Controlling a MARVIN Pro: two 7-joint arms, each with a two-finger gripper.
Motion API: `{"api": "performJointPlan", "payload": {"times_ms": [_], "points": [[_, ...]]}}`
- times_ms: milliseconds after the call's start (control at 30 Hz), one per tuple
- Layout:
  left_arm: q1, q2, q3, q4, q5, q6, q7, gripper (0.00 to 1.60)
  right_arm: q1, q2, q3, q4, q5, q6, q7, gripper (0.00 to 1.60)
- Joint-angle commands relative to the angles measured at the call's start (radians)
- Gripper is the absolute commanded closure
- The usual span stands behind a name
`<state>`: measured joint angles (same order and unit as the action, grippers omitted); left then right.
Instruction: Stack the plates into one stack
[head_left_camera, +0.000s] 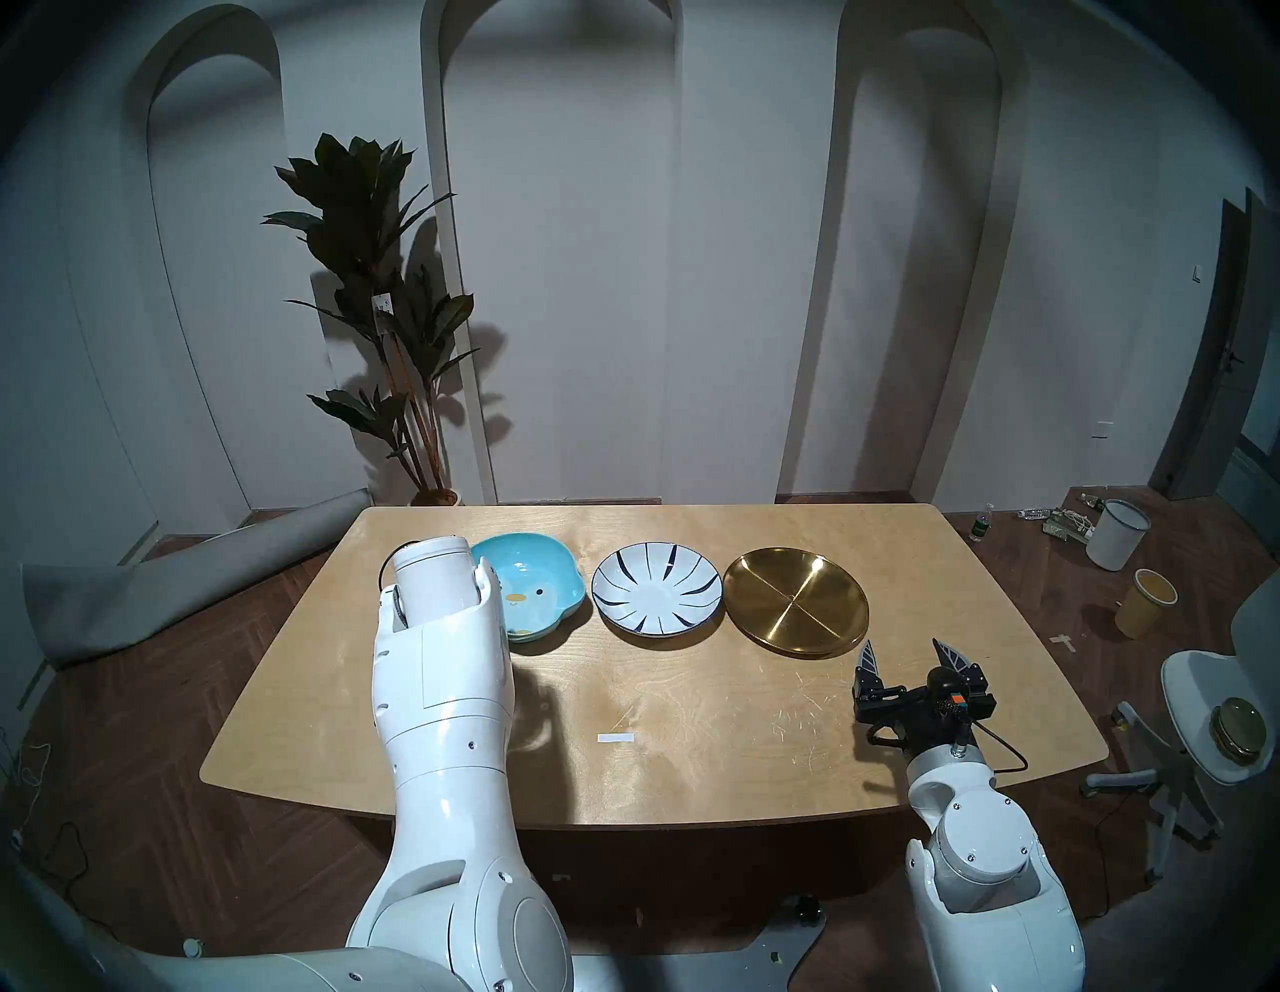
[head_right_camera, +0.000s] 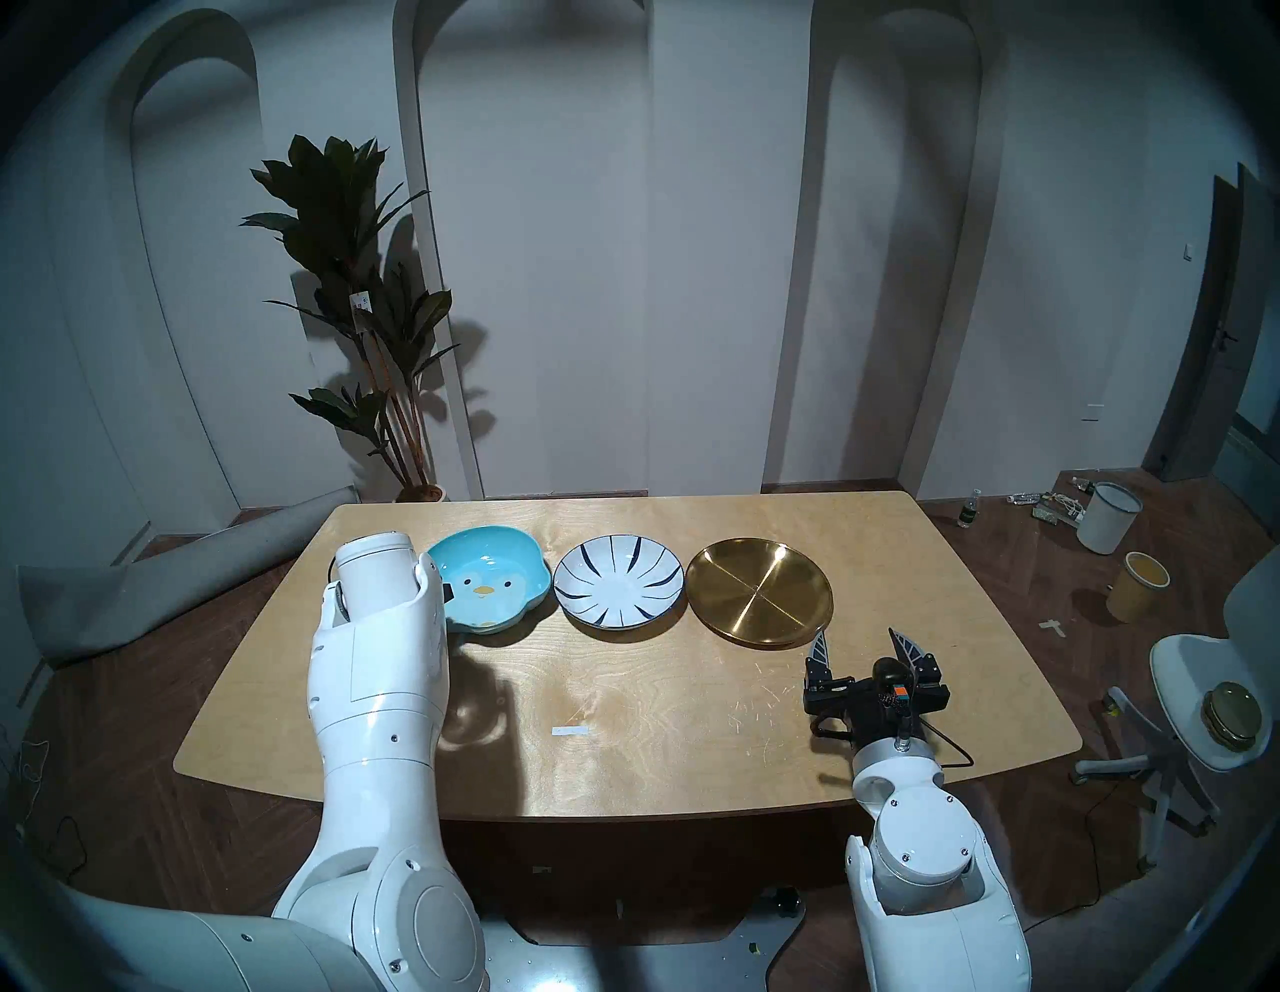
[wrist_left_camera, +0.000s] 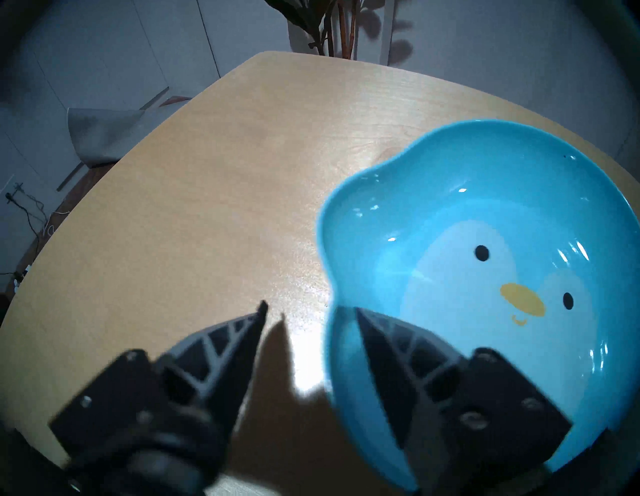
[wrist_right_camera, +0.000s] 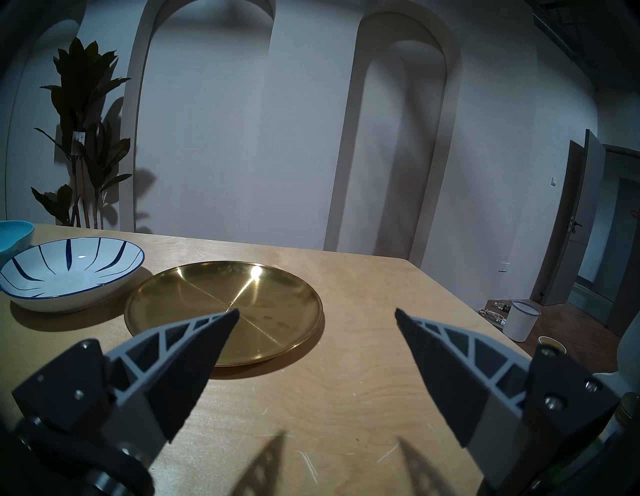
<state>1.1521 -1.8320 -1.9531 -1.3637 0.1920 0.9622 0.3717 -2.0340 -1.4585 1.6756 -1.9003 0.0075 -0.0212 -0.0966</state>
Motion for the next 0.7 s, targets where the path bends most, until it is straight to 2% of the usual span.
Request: {"api": "performJointPlan", "payload": {"times_ms": [0, 33, 100, 167, 200, 233, 667], "points": [[-0.063, -0.026, -0.016, 0.018, 0.016, -0.002, 0.049, 1.04, 0.003, 0.001, -0.001, -0.021, 0.000, -0.006, 0.000, 0.00], [-0.068, -0.031, -0.022, 0.024, 0.019, -0.002, 0.059, 1.14, 0.003, 0.001, -0.001, -0.021, 0.000, -0.006, 0.000, 0.00], [-0.073, -0.036, -0.030, 0.031, 0.022, -0.002, 0.070, 1.21, 0.003, 0.002, -0.001, -0.022, 0.001, -0.006, 0.000, 0.00], [-0.081, -0.043, -0.042, 0.040, 0.024, -0.002, 0.084, 1.43, 0.003, 0.003, -0.002, -0.022, 0.002, -0.006, 0.000, 0.00], [-0.085, -0.047, -0.048, 0.044, 0.023, -0.002, 0.088, 1.47, 0.003, 0.003, -0.002, -0.022, 0.003, -0.006, -0.001, 0.00], [-0.088, -0.049, -0.053, 0.047, 0.024, -0.002, 0.094, 1.60, 0.003, 0.003, -0.002, -0.022, 0.003, -0.006, -0.001, 0.00], [-0.156, -0.083, -0.122, 0.073, 0.024, -0.002, 0.160, 1.60, 0.003, 0.008, -0.004, -0.022, 0.008, -0.006, -0.002, 0.00]]}}
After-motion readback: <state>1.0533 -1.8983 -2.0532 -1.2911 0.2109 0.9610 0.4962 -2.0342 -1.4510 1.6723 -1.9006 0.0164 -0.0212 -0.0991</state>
